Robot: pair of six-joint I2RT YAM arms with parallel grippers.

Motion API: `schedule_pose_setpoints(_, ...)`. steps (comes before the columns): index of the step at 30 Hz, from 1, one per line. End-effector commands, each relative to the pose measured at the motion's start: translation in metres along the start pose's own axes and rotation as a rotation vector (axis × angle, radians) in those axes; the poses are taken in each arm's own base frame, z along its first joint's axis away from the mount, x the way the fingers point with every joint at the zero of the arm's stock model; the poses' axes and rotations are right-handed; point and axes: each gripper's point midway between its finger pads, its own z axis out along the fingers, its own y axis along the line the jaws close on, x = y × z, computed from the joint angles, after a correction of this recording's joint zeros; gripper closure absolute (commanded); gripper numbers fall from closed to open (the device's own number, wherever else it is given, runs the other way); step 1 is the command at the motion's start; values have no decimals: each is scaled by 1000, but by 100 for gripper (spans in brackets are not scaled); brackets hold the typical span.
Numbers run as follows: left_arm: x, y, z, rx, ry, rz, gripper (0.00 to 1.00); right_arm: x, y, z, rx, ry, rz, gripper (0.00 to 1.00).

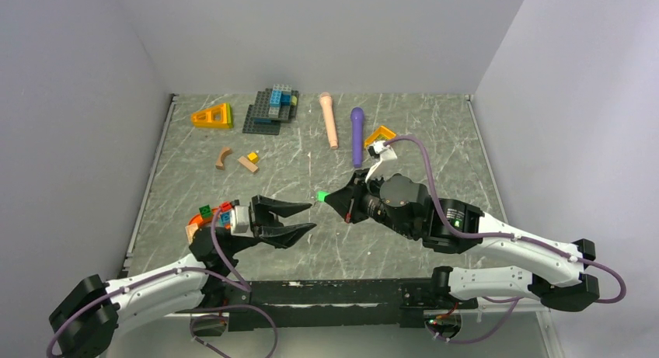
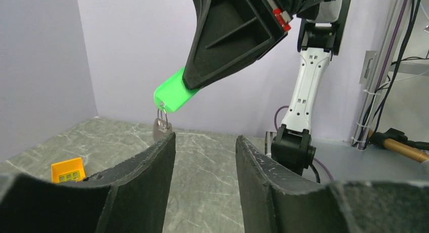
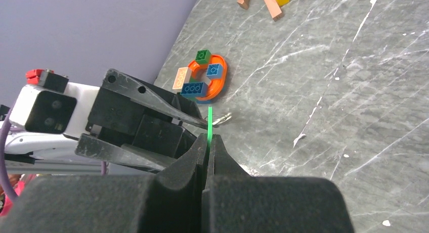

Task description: Remove the keys from the keyring

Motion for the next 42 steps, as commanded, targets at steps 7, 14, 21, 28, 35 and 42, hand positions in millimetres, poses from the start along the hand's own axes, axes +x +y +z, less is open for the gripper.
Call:
schedule_pose_setpoints(7, -26, 0, 19, 12, -98, 62, 53, -21, 16, -13, -52, -45, 36, 100)
schedule_pose_setpoints(14, -26, 6, 22, -17, -89, 69, 50, -19, 18, -14, -69, -36, 42, 100)
schedule_pose_setpoints(21, -22, 11, 26, -33, -67, 76, 51, -16, 20, -14, -79, -27, 44, 100)
schedule_pose_setpoints(28, -21, 12, 31, -30, -66, 66, 64, -13, 23, -15, -99, -18, 46, 100)
schedule_pose_setpoints(35, -20, 14, 35, -35, -60, 49, 97, -11, 25, -17, -113, -14, 49, 100)
schedule_pose_setpoints(42, -20, 12, 35, -27, -46, 35, 100, -8, 26, -19, -136, -10, 41, 100)
